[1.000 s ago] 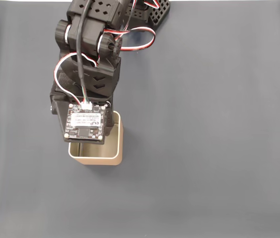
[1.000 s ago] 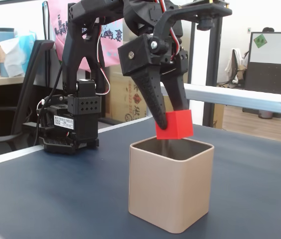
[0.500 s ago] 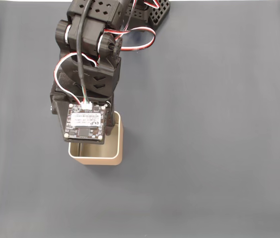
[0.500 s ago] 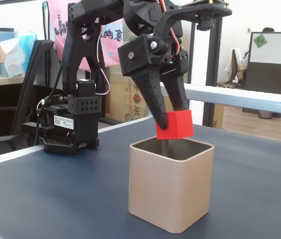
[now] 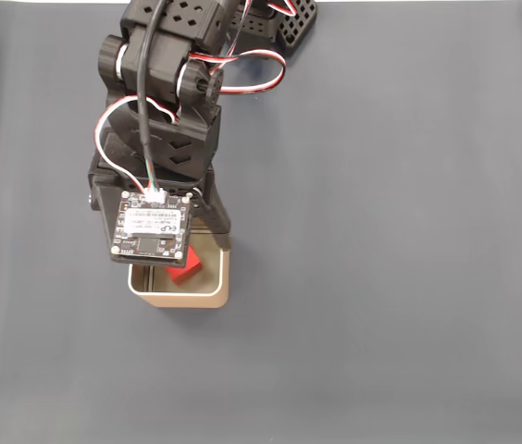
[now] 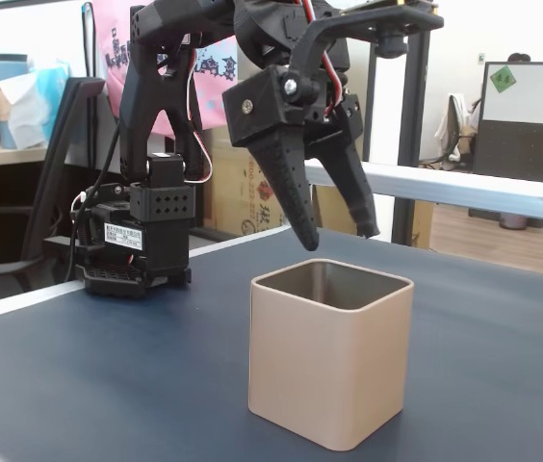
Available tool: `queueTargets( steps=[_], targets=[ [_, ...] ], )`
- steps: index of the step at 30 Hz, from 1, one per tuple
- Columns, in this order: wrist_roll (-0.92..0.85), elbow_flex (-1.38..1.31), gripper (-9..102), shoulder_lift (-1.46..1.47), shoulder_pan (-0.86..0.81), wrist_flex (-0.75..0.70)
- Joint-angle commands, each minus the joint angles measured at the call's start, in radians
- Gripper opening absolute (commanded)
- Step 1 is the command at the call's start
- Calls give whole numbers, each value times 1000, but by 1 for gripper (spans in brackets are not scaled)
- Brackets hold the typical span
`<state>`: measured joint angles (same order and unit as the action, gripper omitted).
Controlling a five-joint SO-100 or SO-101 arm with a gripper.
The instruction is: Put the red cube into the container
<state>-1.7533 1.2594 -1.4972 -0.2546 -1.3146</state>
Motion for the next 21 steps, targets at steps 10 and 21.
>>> queueTargets(
  steps=[10,21],
  targets=[
    [17,-38,35,-6,-11,-23],
    [40,-41,31,-9,-9,-3]
  ],
)
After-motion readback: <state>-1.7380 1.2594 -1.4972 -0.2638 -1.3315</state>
